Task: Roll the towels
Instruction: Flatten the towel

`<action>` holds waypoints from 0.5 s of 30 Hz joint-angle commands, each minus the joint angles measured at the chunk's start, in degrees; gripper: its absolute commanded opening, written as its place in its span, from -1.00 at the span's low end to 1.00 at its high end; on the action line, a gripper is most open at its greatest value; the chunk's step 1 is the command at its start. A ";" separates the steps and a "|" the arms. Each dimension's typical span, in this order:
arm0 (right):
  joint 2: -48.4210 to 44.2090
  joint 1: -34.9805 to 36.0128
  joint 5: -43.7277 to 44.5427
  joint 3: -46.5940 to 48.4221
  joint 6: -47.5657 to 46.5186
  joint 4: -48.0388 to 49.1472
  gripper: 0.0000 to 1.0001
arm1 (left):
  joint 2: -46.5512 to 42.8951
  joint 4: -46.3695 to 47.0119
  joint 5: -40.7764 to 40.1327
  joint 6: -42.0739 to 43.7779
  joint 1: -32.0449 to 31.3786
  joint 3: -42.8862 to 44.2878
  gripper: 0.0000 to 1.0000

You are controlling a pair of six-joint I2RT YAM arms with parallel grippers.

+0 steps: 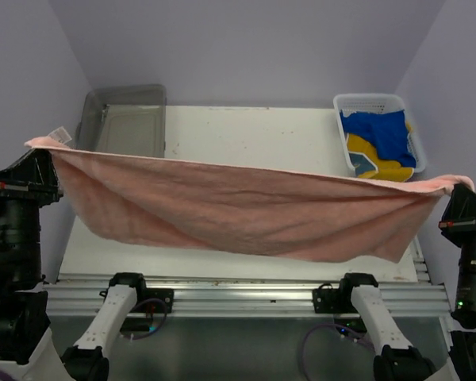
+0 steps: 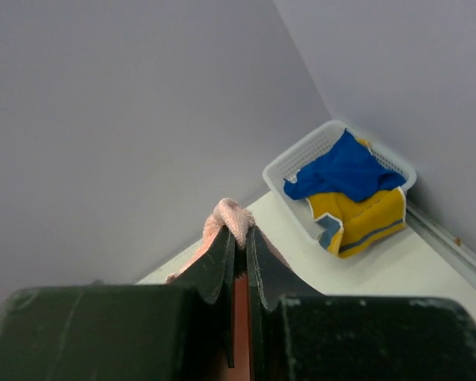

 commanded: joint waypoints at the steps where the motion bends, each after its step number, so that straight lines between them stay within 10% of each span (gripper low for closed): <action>1: -1.77 0.35 3.15 -8.44 -2.02 -3.86 -1.00 | -1.07 -3.14 -10.25 2.68 -3.41 -2.27 -1.00; 10: -4.96 0.35 -3.00 -50.00 1.58 10.44 -1.00 | 0.84 5.19 -4.46 0.58 -4.30 -39.08 -1.00; 15: 9.85 0.26 -0.28 -61.65 1.23 27.23 -1.00 | 15.78 12.67 -0.42 -3.38 -4.21 -47.89 -1.00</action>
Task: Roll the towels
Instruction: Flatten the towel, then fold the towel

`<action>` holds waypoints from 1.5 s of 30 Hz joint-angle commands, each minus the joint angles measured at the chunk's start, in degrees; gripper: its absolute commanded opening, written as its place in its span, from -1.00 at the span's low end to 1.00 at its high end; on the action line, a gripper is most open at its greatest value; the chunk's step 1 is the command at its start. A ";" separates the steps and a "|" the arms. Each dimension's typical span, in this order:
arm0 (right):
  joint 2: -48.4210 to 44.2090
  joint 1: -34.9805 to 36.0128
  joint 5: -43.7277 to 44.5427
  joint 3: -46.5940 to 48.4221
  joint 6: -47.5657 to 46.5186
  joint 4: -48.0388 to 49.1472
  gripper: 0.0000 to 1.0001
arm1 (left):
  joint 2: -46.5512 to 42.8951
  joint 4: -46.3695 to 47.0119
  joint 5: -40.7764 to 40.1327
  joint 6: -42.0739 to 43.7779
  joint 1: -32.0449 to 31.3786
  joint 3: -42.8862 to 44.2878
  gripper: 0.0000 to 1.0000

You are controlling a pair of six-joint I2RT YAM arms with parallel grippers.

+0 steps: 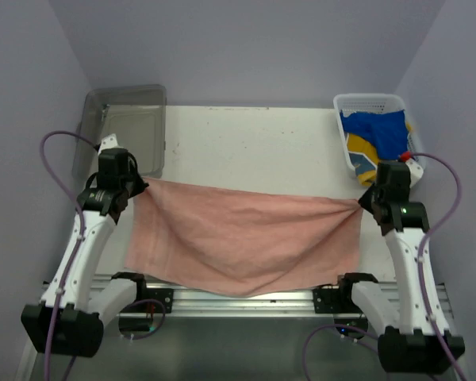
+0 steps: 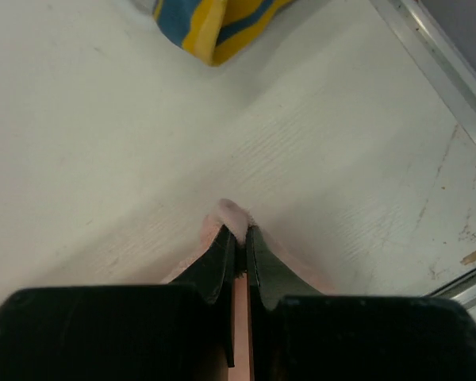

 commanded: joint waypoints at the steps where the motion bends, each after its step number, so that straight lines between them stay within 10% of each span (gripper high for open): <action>1: 9.83 0.04 2.00 -4.00 0.20 16.12 -1.00 | 7.81 8.39 2.14 -2.87 -0.17 -2.19 -1.00; 16: 38.85 -0.05 0.77 11.10 -1.91 24.75 -1.00 | 31.38 12.97 4.87 -4.02 4.05 8.52 -1.00; 45: 20.40 -0.84 -1.61 -10.51 -0.77 18.16 -1.00 | 14.97 4.09 9.08 -2.17 8.45 -5.88 -1.00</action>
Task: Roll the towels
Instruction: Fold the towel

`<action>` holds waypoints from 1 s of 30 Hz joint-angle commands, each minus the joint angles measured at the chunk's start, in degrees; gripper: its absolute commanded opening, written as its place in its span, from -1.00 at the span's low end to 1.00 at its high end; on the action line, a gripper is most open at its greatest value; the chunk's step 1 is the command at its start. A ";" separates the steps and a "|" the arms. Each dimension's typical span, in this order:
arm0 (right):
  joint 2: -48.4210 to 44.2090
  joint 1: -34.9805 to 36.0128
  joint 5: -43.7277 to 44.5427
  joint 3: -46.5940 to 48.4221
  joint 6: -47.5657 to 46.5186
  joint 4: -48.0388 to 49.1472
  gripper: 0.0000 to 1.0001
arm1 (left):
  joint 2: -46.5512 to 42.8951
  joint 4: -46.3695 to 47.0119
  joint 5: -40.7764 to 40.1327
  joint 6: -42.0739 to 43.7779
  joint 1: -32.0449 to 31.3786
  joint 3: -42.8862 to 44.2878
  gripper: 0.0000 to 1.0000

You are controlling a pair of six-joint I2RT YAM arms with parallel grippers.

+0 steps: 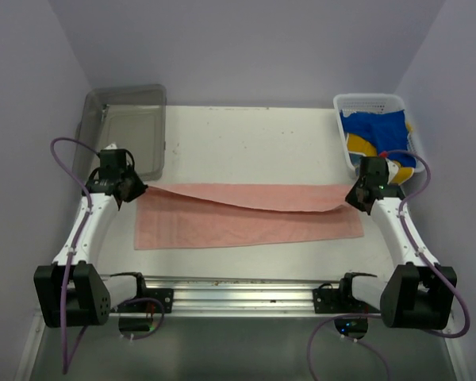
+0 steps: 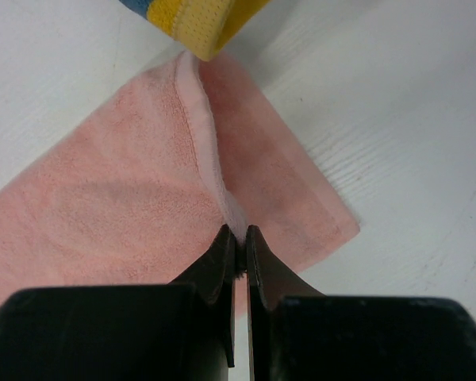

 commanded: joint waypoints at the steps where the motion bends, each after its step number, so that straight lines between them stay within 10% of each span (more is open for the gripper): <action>1: -2.42 -0.42 0.93 -0.96 0.28 -1.03 -1.00 | -4.20 -2.75 -0.22 0.03 0.75 -2.17 -1.00; 30: -6.65 -2.97 3.21 -6.94 5.29 -5.69 -1.00 | -15.11 -9.70 1.27 -6.47 0.84 -10.96 -1.00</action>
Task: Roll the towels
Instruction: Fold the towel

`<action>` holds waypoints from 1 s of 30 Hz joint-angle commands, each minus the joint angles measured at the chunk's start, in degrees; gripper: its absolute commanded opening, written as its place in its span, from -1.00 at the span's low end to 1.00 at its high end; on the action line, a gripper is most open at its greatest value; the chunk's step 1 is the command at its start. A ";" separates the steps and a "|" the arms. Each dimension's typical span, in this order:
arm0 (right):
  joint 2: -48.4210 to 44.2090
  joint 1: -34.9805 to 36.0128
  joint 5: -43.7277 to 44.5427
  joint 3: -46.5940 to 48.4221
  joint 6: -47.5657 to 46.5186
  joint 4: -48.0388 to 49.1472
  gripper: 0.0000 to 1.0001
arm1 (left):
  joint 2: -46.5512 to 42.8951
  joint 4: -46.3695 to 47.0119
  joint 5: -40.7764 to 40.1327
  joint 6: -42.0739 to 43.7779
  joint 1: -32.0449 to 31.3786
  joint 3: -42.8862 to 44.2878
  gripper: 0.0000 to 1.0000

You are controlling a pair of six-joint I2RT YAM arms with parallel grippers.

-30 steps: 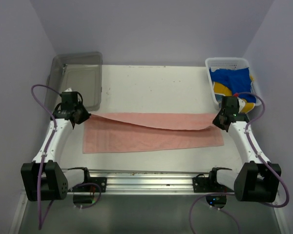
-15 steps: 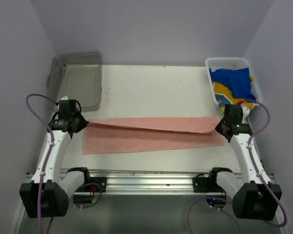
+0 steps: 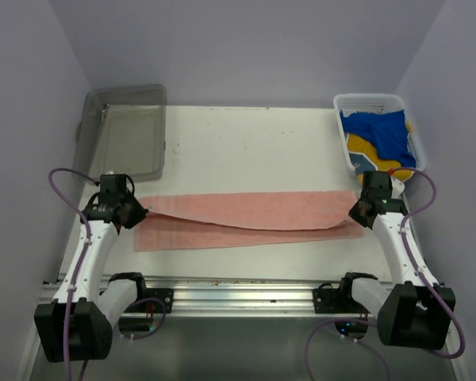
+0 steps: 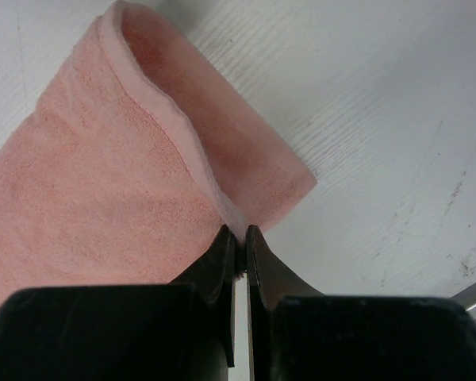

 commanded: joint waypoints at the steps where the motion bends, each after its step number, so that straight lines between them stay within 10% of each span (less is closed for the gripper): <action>1: 1.53 -0.72 2.19 0.10 1.75 -0.07 -1.00 | -1.78 -0.85 1.01 -0.83 0.49 0.62 -1.00; 30: 4.00 -4.15 -0.35 -0.69 2.10 -0.25 -1.00 | -7.85 -11.84 0.74 -2.68 0.58 0.10 -1.00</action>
